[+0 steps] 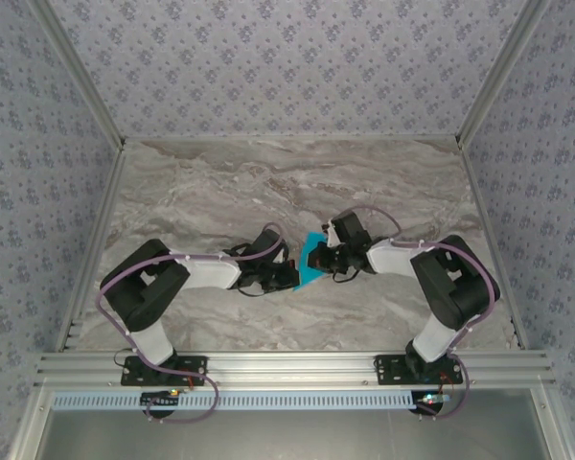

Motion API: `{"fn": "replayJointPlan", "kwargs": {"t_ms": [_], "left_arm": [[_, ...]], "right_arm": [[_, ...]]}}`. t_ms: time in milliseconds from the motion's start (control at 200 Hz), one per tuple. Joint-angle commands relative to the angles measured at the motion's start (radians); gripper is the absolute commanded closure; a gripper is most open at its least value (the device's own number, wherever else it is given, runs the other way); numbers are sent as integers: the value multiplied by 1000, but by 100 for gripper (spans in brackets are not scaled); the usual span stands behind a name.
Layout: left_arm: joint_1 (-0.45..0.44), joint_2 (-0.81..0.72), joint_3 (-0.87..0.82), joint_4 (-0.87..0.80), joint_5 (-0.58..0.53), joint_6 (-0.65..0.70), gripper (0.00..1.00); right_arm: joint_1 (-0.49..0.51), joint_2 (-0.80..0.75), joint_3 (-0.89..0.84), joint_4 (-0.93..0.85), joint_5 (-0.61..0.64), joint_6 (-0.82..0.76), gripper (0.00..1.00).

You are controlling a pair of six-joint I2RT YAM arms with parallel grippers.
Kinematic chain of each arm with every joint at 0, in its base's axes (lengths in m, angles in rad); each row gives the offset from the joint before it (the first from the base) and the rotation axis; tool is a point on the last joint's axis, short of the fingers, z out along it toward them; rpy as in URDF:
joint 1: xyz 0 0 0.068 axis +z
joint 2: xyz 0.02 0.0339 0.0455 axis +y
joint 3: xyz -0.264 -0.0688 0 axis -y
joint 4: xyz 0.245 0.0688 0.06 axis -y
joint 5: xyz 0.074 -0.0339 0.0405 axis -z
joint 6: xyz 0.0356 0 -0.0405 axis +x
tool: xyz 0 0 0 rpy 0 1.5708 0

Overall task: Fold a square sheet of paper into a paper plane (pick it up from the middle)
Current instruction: Fourth fold the wing at the center of the table.

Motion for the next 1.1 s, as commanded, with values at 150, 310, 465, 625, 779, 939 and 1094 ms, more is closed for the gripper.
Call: {"fn": "replayJointPlan", "kwargs": {"t_ms": [150, 310, 465, 625, 779, 939, 1094], "left_arm": [[-12, 36, 14, -131, -33, 2, 100], [-15, 44, 6, -189, -27, -2, 100], [-17, 40, -38, -196, -17, -14, 100], [-23, 38, -54, -181, -10, -17, 100], [-26, 38, -32, -178, -2, 1, 100], [-28, 20, -7, -142, 14, 11, 100], [-19, -44, 52, -125, 8, 41, 82]], "right_arm": [[29, 66, 33, -41, 5, -52, 99], [-46, 100, 42, -86, 27, -124, 99], [-226, 115, 59, -64, -10, -134, 99], [-339, 158, 148, -87, -16, -146, 99], [-391, 152, 195, -105, -14, -139, 99], [-374, 46, 165, -146, -40, -123, 97], [-321, -39, 70, -119, -96, -62, 80]]}}
